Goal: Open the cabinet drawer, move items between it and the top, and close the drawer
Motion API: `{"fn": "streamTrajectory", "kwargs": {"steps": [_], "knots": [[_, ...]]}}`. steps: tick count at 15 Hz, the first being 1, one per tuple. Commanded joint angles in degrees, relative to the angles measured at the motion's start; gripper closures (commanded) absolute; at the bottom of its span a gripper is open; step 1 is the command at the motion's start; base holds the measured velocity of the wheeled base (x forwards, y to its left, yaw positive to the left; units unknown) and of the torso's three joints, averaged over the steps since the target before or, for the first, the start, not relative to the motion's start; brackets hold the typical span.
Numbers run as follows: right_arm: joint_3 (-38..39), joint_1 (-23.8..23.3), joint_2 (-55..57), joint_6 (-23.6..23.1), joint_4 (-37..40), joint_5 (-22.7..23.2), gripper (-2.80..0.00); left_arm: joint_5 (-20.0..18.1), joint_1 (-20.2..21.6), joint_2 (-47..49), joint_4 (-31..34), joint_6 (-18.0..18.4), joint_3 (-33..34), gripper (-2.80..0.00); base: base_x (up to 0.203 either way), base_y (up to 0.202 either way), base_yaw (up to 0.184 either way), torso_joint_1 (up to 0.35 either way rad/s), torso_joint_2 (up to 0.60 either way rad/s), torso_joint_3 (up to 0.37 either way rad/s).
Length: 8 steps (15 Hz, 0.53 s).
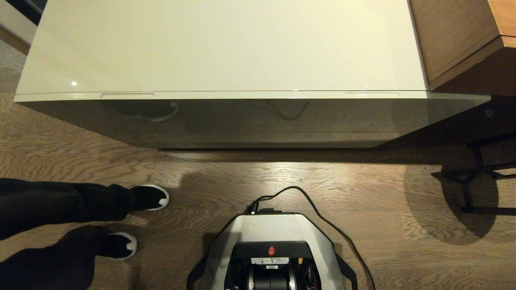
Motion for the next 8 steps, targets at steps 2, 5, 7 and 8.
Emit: {"fn": "streamTrajectory", "kwargs": {"steps": [2, 5, 7, 8], "knots": [[-3.65, -0.7, -1.3, -7.32, 6.45, -7.19, 0.0, 0.14, 0.19, 17.53, 0.07, -4.76, -13.98, 0.0, 0.0, 0.0, 0.0, 0.0, 0.0, 0.0], [7.11, 0.32, -10.8, -19.98, 6.88, -16.44, 0.0, 0.38, 0.2, 19.99, 1.23, -5.53, -12.04, 0.0, 0.0, 0.0, 0.0, 0.0, 0.0, 0.0], [15.2, 1.71, -16.36, -24.95, 5.79, -23.48, 0.0, 0.37, 0.15, 12.58, 2.86, -2.98, -6.65, 0.0, 0.0, 0.0, 0.0, 0.0, 0.0, 0.0], [16.69, 2.13, -17.7, -26.57, 5.68, -25.15, 0.0, 0.18, 0.12, 5.9, 3.59, -1.47, -3.37, 0.0, 0.0, 0.0, 0.0, 0.0, 0.0, 0.0]]}}
